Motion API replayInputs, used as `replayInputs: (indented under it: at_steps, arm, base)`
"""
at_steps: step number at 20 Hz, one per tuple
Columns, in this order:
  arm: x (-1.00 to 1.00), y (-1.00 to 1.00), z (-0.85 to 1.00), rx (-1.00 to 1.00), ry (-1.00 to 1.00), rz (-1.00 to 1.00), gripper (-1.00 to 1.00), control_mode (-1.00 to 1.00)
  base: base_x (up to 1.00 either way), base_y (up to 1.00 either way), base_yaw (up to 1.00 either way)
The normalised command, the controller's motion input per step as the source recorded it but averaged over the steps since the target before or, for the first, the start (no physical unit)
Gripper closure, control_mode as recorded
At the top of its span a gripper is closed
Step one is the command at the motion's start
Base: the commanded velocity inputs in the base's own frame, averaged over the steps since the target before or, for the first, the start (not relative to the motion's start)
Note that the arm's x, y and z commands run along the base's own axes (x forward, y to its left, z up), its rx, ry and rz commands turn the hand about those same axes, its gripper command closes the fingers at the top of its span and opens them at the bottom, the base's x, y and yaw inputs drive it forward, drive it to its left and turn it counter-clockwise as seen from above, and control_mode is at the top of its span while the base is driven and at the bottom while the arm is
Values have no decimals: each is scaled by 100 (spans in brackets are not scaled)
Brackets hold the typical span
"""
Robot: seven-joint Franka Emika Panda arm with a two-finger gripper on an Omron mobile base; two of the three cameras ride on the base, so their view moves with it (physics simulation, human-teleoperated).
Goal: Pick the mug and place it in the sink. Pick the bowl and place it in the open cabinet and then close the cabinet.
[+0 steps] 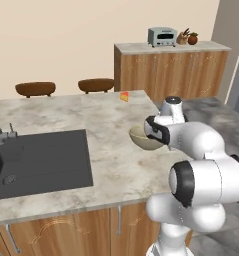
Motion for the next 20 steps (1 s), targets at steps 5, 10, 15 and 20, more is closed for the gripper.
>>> replayInputs:
  at_steps: [5,10,15,20]
  arm:
    - [-13,0,36,21,18,-30,100,-100]
    - [-20,0,16,9,-2,-4,100,-100]
    - [-18,0,13,-11,-29,0,100,-100]
    - [-19,0,13,-13,-10,1,100,-100]
  base:
    - [0,0,0]
    - [0,0,0]
    - [0,0,0]
    - [0,0,0]
